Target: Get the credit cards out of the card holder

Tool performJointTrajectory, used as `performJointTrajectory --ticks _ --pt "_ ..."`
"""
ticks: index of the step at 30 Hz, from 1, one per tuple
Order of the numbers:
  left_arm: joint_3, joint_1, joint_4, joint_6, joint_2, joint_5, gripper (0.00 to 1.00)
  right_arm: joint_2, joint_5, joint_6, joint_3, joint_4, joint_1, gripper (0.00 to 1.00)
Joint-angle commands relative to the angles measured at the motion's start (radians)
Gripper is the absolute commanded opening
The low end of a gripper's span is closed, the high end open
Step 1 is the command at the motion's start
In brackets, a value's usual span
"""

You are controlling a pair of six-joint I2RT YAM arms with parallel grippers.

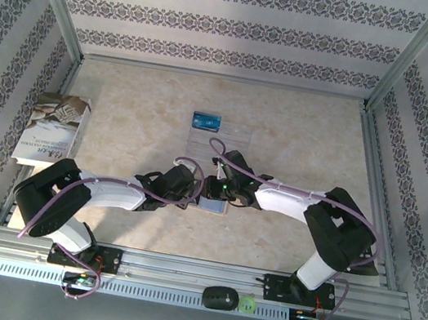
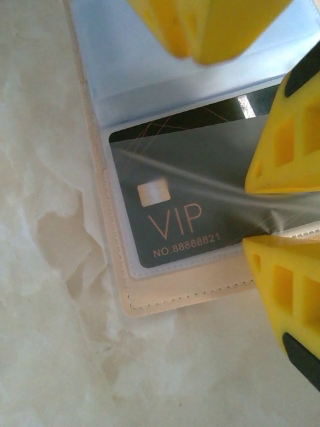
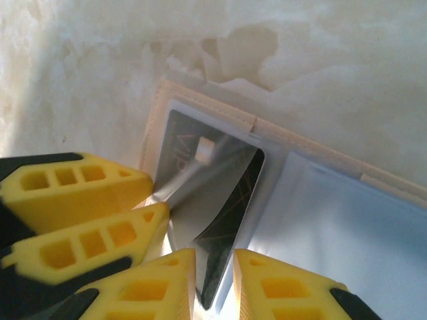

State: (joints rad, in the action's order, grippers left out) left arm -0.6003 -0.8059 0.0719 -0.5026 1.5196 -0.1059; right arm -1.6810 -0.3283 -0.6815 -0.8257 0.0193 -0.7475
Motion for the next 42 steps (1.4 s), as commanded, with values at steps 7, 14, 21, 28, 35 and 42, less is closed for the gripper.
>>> performJointTrajectory --ticks 7,14,21,28,35,42 --pt "0.045 -0.015 -0.066 -0.021 0.015 0.048 0.25 -0.061 -0.074 -0.103 0.003 0.086 0.024 0.19" --pt "0.039 -0.015 -0.062 -0.019 0.024 0.054 0.25 -0.076 -0.071 -0.128 0.005 0.087 0.026 0.16" --pt "0.049 -0.015 -0.051 -0.026 0.019 0.060 0.26 -0.071 -0.049 -0.137 0.034 0.073 0.028 0.15" --pt "0.052 -0.015 -0.050 -0.024 0.018 0.061 0.26 -0.088 -0.064 -0.142 0.027 0.095 0.026 0.15" --pt "0.053 -0.014 -0.037 -0.024 0.031 0.075 0.27 -0.119 -0.081 -0.153 0.002 0.109 0.018 0.17" --pt "0.056 -0.015 -0.018 -0.025 0.042 0.097 0.30 -0.151 -0.087 -0.148 -0.015 0.108 0.013 0.08"
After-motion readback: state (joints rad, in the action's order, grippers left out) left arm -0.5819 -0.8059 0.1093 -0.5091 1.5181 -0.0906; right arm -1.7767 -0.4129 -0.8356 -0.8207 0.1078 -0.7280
